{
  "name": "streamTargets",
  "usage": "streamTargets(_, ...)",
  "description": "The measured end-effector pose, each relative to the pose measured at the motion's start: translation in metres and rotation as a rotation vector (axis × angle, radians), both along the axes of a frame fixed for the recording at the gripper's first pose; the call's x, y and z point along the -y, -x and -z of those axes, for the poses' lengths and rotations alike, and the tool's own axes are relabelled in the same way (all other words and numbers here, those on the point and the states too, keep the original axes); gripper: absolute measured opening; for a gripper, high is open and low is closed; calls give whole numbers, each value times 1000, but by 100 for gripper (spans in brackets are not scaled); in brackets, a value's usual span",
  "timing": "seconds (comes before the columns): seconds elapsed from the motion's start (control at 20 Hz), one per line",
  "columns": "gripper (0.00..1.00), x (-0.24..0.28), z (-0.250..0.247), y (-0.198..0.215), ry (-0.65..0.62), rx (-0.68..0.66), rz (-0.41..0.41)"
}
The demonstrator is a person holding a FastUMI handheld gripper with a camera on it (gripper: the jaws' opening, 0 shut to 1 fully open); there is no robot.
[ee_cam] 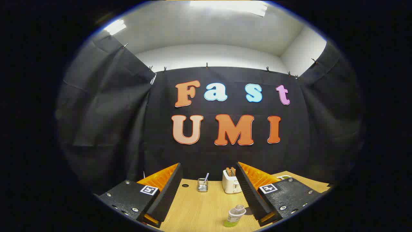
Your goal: Take the bottle from table, then pour the juice into the cup, finally place the bottle on the coaster
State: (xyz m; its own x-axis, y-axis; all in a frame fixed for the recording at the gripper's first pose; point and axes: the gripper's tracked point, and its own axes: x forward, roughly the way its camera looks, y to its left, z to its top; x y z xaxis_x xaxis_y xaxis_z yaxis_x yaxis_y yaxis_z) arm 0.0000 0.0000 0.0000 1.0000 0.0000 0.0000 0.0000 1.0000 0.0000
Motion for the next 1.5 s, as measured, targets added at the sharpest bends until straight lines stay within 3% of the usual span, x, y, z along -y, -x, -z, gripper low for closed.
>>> streamTargets(0.95, 98, 34, 30, -12, -34, -71, 67)
streamTargets(1.5, 98, 72, 110, -30, -106, -193, 139)
